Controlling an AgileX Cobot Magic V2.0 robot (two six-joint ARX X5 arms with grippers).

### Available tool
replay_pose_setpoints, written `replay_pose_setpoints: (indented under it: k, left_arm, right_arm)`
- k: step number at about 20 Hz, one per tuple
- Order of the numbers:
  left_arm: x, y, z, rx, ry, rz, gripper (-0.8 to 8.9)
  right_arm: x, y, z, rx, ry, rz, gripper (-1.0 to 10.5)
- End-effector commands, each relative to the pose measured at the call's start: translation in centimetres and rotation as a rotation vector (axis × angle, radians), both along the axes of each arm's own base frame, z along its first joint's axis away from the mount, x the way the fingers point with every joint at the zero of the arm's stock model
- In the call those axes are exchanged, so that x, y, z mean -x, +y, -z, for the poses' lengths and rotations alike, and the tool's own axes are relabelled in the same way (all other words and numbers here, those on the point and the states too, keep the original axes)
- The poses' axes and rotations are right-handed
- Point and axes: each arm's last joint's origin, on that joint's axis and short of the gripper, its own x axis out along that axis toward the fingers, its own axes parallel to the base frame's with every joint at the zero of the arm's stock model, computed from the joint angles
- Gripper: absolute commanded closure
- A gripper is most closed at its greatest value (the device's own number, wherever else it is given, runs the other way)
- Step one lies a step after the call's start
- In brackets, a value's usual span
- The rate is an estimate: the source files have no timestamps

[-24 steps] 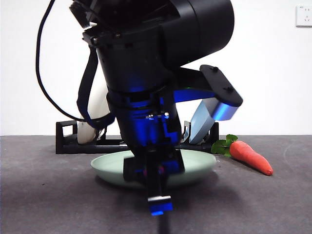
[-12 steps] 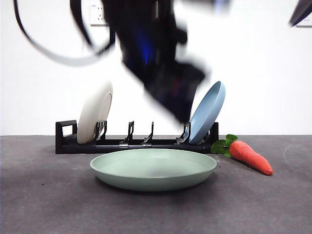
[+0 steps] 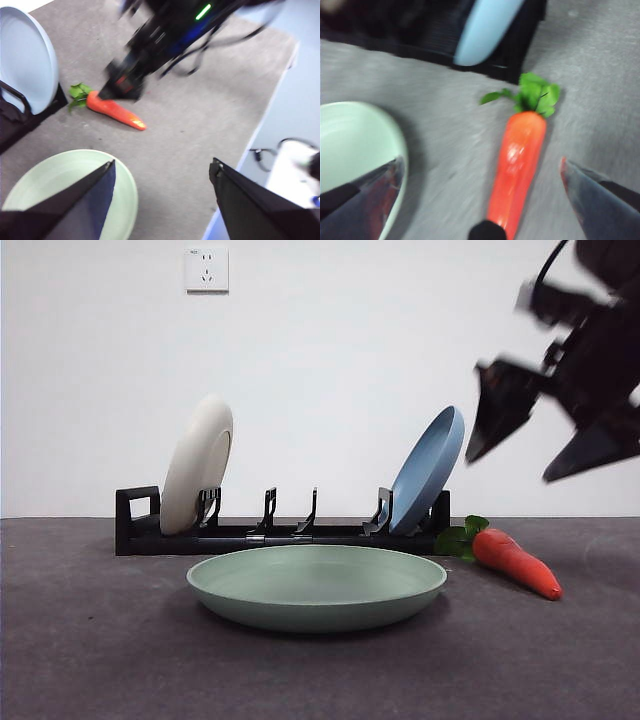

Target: Take the green plate from the plate rack,put the plate on the table,take the carrot from the table,put the carrot in the plate

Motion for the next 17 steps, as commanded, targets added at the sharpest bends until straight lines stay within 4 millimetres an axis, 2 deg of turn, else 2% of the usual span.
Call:
replay_pose_setpoints:
  k: [1, 4, 8, 10, 14, 15, 17]
  left_arm:
    - [0.4, 0.5, -0.3, 0.02, 0.031, -0.009, 4.91]
    - [0.8, 1.0, -0.2, -0.005, 0.042, -0.009, 4.91]
    - [0.8, 1.2, 0.1, -0.048, 0.056, -0.02, 4.91]
    - [0.8, 1.4, 0.4, -0.083, 0.048, -0.057, 4.91]
    - [0.8, 1.6, 0.5, -0.109, 0.043, -0.081, 4.91]
    - [0.8, 1.6, 0.5, -0.109, 0.043, -0.081, 4.91]
    - [0.8, 1.6, 0.5, -0.109, 0.043, -0.081, 4.91]
  right_arm:
    - [-1.4, 0.7, 2.1, 0.032, 0.001, 0.025, 3.3]
    - [-2.8, 1.3, 5.0, 0.079, 0.005, 0.058, 3.3]
    - [-3.5, 1.5, 7.4, 0.117, 0.031, 0.086, 3.8]
    - [-3.6, 1.4, 8.1, 0.136, 0.048, 0.1, 5.0]
    - [-3.6, 1.5, 8.1, 0.128, 0.048, 0.098, 9.2]
    - [-3.6, 1.5, 8.1, 0.119, 0.052, 0.107, 9.6]
    - [-3.5, 1.6, 7.5, 0.105, 0.045, 0.115, 9.6]
